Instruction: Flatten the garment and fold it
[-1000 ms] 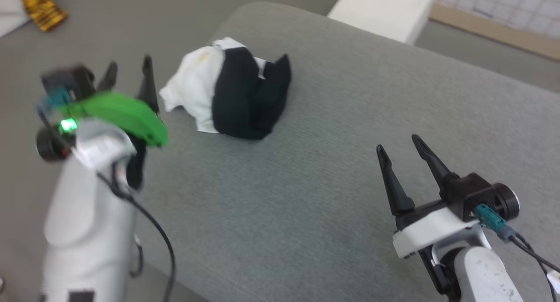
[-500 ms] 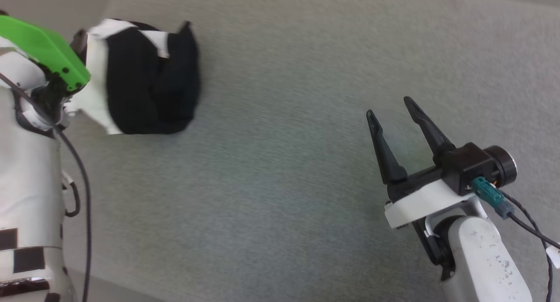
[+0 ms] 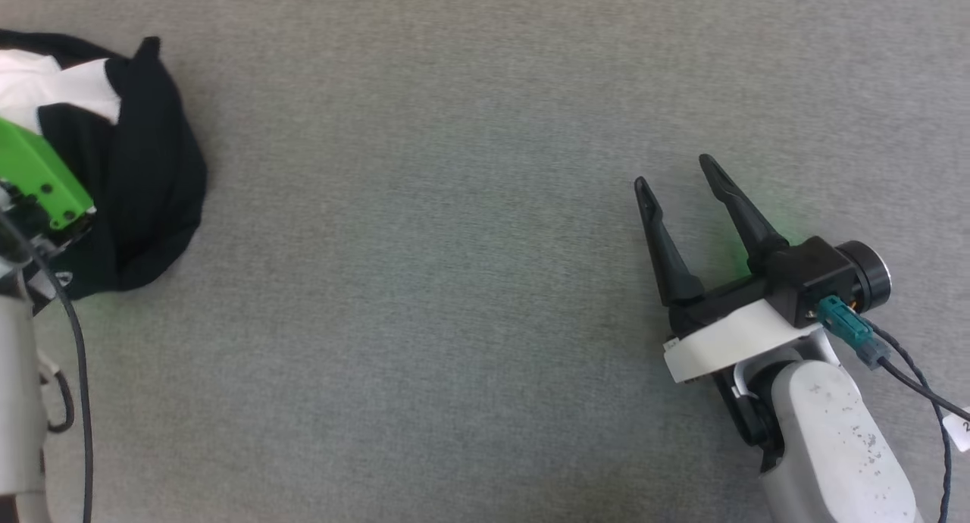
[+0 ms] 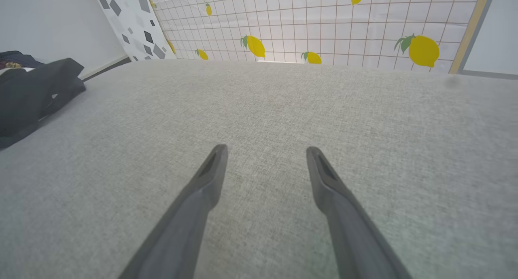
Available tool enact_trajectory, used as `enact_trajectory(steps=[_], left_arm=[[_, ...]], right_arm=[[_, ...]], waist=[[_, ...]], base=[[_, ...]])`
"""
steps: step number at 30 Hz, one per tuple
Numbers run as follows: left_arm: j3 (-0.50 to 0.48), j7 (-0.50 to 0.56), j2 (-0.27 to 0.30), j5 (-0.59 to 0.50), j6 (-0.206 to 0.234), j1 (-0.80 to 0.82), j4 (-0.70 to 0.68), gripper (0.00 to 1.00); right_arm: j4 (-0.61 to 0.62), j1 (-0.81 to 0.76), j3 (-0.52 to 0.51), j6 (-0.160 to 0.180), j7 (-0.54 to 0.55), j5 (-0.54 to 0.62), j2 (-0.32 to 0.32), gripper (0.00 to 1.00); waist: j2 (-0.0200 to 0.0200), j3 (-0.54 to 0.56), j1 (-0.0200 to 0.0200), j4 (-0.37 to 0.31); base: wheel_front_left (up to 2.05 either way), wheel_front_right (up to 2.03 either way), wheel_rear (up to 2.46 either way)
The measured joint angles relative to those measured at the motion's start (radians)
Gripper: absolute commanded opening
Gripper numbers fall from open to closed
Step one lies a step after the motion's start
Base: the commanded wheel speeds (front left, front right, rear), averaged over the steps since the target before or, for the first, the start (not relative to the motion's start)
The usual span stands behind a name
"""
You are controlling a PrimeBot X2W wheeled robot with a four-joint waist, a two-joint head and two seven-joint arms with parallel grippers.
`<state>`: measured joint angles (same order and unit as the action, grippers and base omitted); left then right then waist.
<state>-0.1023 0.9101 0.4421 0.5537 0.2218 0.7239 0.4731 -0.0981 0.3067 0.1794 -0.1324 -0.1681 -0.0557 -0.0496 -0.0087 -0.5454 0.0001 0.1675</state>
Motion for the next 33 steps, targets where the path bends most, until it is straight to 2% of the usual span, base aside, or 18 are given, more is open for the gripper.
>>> enact_trajectory(steps=[2,5,12,16,24,33], left_arm=[[0.016,-0.043,0.020,-0.022,-0.028,-0.035,-0.065,0.00],[0.023,-0.211,0.058,-0.071,-0.081,-0.068,-0.131,0.00],[0.050,-0.667,0.139,-0.234,-0.133,-0.009,-0.218,0.00],[0.100,-0.807,0.144,-0.284,-0.165,0.064,-0.230,0.00],[0.204,-0.894,0.069,-0.286,-0.232,0.176,-0.220,0.00],[0.293,-0.899,-0.109,-0.207,-0.283,0.317,-0.192,0.00]], right_arm=[[-0.011,0.000,0.000,0.000,-0.005,-0.004,0.000,1.00],[-0.026,0.000,-0.001,0.000,-0.018,-0.010,0.000,1.00],[-0.051,-0.035,-0.023,0.000,-0.033,-0.032,0.000,1.00],[-0.065,-0.069,-0.037,0.000,-0.036,-0.047,0.000,1.00],[-0.080,-0.136,-0.049,0.000,-0.040,-0.069,0.000,1.00],[-0.070,-0.191,-0.059,0.000,-0.025,-0.078,0.000,1.00]], waist=[[0.0000,0.009,0.0000,-0.008],[0.0000,0.034,0.0000,-0.017],[0.0000,0.137,-0.0001,-0.024],[0.0000,0.209,-0.0001,-0.030],[0.0000,0.342,-0.0002,-0.071],[0.0000,0.454,-0.0002,-0.172]], base=[[0.00,0.00,0.00],[0.00,0.00,0.00],[0.00,0.00,0.00],[0.00,0.00,0.00],[0.00,0.00,0.00],[0.00,0.00,0.00]])
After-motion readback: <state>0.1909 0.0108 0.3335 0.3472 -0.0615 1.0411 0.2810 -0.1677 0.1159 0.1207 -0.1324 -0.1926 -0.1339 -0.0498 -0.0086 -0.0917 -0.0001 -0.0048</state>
